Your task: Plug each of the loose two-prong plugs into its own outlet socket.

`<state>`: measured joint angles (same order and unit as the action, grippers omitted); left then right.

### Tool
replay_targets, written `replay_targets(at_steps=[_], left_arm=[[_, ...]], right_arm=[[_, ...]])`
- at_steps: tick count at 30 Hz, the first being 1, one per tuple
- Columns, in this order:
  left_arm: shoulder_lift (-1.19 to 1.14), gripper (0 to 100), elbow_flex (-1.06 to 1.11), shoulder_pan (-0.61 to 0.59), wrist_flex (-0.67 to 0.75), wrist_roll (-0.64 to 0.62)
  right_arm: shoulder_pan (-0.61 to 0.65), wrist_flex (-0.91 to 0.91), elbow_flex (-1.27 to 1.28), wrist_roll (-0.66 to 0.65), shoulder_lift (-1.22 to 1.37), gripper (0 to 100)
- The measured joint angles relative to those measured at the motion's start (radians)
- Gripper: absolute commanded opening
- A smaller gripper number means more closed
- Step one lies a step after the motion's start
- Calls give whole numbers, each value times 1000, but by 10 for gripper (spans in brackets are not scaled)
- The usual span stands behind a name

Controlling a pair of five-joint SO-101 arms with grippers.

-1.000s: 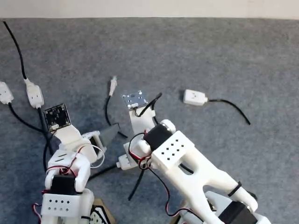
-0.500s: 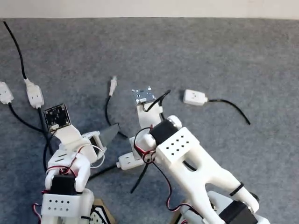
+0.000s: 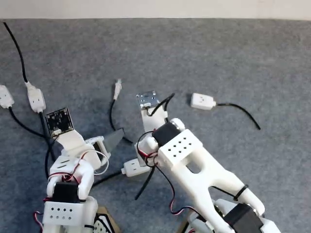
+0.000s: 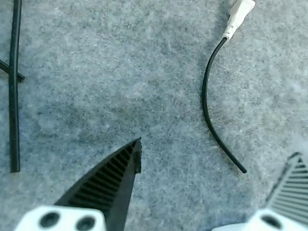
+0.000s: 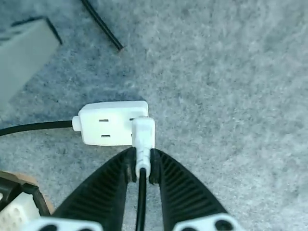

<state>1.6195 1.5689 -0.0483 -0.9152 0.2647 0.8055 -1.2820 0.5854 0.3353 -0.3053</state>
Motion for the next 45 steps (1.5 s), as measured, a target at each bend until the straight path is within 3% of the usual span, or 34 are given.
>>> replay_targets(at_steps=[17,26,36,45], left_arm=[[0,432,0,0,0,0],[0,432,0,0,0,0],[0,432,0,2,0,0],[0,432,0,12,0,0]], right_arm=[[6,0,3,0,-71,6],[112,-32,5,0,-71,6],[-21,-35,5,-26,-72,5],[-23,-12,5,-26,-77,5]])
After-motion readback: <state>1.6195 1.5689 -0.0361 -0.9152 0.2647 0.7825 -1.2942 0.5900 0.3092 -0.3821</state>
